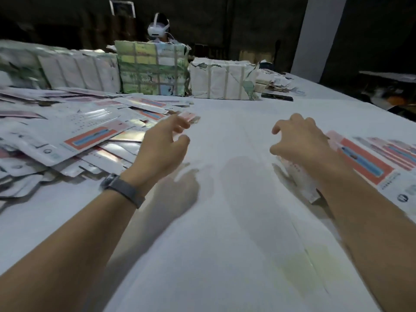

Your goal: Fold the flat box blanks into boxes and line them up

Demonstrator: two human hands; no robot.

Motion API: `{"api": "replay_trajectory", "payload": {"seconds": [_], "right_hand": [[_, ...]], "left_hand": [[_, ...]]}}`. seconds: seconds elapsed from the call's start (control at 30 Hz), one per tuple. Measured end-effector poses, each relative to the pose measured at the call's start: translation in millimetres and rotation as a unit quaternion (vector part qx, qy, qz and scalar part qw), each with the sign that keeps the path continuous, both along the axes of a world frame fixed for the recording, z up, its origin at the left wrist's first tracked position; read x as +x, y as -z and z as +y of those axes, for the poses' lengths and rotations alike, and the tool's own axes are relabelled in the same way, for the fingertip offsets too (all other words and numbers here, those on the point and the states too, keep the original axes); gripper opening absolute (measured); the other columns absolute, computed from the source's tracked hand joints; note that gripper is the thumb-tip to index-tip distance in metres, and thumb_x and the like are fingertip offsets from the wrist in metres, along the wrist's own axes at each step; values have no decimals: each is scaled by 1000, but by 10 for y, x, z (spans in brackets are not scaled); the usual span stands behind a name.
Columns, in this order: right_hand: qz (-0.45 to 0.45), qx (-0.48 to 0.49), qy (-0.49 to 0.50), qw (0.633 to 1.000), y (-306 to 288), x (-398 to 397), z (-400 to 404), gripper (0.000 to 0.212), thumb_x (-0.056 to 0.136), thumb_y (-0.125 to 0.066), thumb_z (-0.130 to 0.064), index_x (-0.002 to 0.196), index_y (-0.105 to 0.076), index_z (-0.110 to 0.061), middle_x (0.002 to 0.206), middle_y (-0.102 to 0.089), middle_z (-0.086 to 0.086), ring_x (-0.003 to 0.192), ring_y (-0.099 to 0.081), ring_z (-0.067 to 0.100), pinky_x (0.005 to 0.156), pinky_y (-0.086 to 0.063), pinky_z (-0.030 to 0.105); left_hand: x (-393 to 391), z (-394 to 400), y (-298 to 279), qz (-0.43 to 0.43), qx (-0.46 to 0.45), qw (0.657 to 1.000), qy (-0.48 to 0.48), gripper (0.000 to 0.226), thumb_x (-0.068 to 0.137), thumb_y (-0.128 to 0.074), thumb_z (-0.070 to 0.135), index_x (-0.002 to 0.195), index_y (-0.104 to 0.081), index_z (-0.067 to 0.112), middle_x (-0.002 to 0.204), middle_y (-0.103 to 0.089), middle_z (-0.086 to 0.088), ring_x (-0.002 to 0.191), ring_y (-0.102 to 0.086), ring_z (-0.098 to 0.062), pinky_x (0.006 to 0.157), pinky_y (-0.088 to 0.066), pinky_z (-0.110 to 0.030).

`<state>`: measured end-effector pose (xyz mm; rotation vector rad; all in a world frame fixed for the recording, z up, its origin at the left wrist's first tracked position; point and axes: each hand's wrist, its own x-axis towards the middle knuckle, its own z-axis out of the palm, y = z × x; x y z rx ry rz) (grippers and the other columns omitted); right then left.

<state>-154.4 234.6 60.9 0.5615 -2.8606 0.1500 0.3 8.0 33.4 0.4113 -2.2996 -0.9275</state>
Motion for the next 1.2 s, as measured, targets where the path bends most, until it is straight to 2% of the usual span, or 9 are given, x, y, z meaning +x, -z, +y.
{"api": "replay_trajectory", "payload": {"seconds": [0.17, 0.3, 0.43, 0.6, 0.77, 0.9, 1.0, 1.1, 1.2], "right_hand": [[19, -89, -138, 986, 18, 266, -260, 24, 84, -67, -31, 107, -65, -31, 102, -50, -5, 103, -51, 21, 82, -44, 36], [31, -107, -237, 965, 111, 474, -429, 8, 86, -67, -31, 94, -66, -32, 85, -52, -11, 87, -51, 18, 73, -39, 33], [49, -124, -270, 953, 173, 560, -496, 3, 86, -67, -28, 88, -67, -30, 76, -51, -12, 79, -51, 17, 70, -39, 32], [40, -131, -272, 952, 198, 570, -508, 9, 86, -65, -26, 84, -63, -34, 74, -52, -13, 78, -51, 17, 71, -44, 34], [50, -151, -272, 949, 201, 573, -518, 9, 85, -64, -25, 90, -69, -30, 75, -56, -12, 78, -54, 18, 74, -47, 35], [51, -203, -273, 939, 195, 582, -542, 11, 85, -64, -23, 92, -70, -28, 70, -57, -12, 73, -54, 17, 77, -51, 37], [44, -291, -274, 916, 177, 596, -559, 10, 86, -65, -22, 93, -71, -26, 62, -56, -12, 66, -55, 14, 75, -50, 36], [-14, -416, -281, 865, 110, 617, -575, 9, 91, -63, -25, 100, -64, -27, 58, -53, -12, 60, -52, 8, 66, -46, 33], [-127, -532, -285, 787, 40, 635, -567, 26, 92, -60, -30, 117, -53, -28, 68, -58, -6, 64, -55, 7, 58, -44, 29]], "left_hand": [[103, -642, 89, -223, -172, 940, -192, 52, 92, -51, 32, 142, -42, 23, 144, -49, -18, 139, -32, -45, 112, -29, -54], [200, -947, 238, -279, -122, 916, -263, 59, 93, -42, 37, 151, -32, 29, 162, -23, -22, 149, -1, -53, 122, -2, -60], [204, -937, 220, -323, -187, 889, -266, 55, 93, -47, 28, 147, -33, 29, 142, -49, -17, 135, -33, -48, 110, -25, -57], [194, -754, 140, -296, -277, 883, -235, 41, 91, -61, 18, 128, -45, 18, 115, -64, -13, 118, -49, -43, 88, -39, -45], [270, -576, -88, -143, -315, 915, -208, 27, 101, -49, 23, 127, -48, 15, 90, -60, -16, 86, -58, -41, 65, -35, -40], [305, -322, -351, 30, -235, 962, -137, 43, 94, -52, 7, 135, -49, 20, 110, -69, -22, 87, -64, -45, 60, -48, -43], [247, -84, -402, 93, -11, 995, -18, 34, 95, -55, 7, 126, -53, 22, 101, -70, 2, 73, -69, -11, 47, -51, -19], [185, 141, -330, 72, 228, 968, 80, 34, 92, -56, 1, 119, -53, 22, 94, -65, -3, 64, -66, 0, 47, -50, -16], [153, 271, -251, 68, 336, 930, 131, 33, 90, -63, 4, 115, -53, 22, 94, -67, -6, 72, -68, -11, 48, -52, -24]]}}
